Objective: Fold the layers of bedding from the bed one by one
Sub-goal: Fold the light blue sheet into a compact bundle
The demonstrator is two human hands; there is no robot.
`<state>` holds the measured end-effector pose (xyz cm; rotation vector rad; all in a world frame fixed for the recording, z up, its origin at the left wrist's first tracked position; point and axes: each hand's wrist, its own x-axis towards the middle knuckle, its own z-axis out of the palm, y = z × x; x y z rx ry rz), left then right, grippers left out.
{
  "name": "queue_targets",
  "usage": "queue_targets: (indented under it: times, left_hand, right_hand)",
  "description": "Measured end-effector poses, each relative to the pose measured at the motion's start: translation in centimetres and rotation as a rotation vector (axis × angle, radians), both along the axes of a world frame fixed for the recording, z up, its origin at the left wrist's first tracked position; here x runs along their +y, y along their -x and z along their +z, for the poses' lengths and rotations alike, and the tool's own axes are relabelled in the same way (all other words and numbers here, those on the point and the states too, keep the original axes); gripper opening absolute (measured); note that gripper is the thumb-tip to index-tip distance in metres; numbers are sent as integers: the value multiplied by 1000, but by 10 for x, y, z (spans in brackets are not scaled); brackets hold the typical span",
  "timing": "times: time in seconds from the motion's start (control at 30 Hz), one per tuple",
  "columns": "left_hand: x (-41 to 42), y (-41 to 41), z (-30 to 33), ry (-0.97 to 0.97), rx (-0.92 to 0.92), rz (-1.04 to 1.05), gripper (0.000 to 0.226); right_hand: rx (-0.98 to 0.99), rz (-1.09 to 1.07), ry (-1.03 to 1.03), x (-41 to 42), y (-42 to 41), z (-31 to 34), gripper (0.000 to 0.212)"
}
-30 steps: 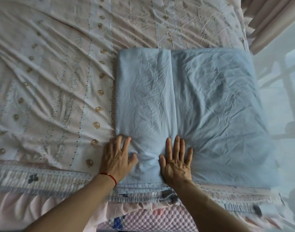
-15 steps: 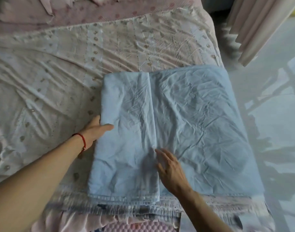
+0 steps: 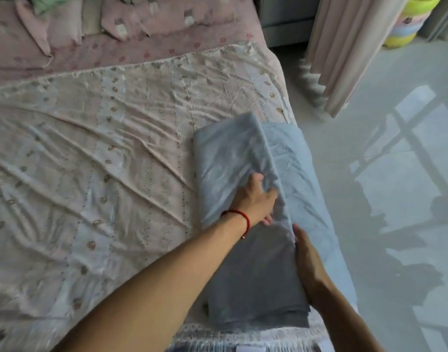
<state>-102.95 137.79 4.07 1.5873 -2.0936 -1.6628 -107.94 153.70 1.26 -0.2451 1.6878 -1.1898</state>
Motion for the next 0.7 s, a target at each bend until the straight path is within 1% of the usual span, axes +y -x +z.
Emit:
queue_targets:
  times: [0.03, 0.1, 0.17, 0.23, 0.3, 0.33, 0.37, 0.43, 0.5, 0.53, 0.6, 0.67, 0.7]
  left_hand:
    - [6, -1, -12, 76, -99, -69, 47]
    - [12, -21, -42, 205, -327, -198, 49]
    - [13, -56, -71, 274, -475, -273, 48]
    - [11, -90, -88, 397, -482, -255, 47]
    - [2, -113, -95, 511, -460, -169, 47]
    - [-4, -118, -97, 538, -463, -128, 49]
    - [-10, -121, -96, 510, -458, -89, 54]
    - [-18, -120, -92, 298, -392, 51, 64]
    - [-25, -119, -95, 102, -332, 204, 71]
    - [-27, -120, -98, 55, -333, 234, 72]
    - [-29, -125, -105, 13, -335, 223, 73]
    - [-28, -127, -110, -10, -328, 205, 78]
    - [-28, -125, -112, -14, -327, 211, 77]
  right_hand:
    - [21, 22, -73, 9, 8, -8, 43]
    - [170, 147, -249, 27, 20, -32, 46]
    - [283, 236, -366, 39, 22, -55, 40]
    - [369, 267, -391, 44, 19, -60, 32]
    - [426, 259, -396, 45, 17, -61, 30]
    - [429, 256, -405, 46, 17, -64, 29]
    - [420, 260, -412, 46, 17, -64, 27]
    - [403, 275, -425, 44, 16, -62, 25]
    - [441, 265, -422, 45, 17, -60, 30]
    - [463, 258, -420, 47, 17, -58, 34]
    - [472, 278, -469, 55, 17, -60, 37]
    - [502, 388, -557, 58, 12, -62, 36]
    - [566, 429, -598, 55, 8, -61, 33]
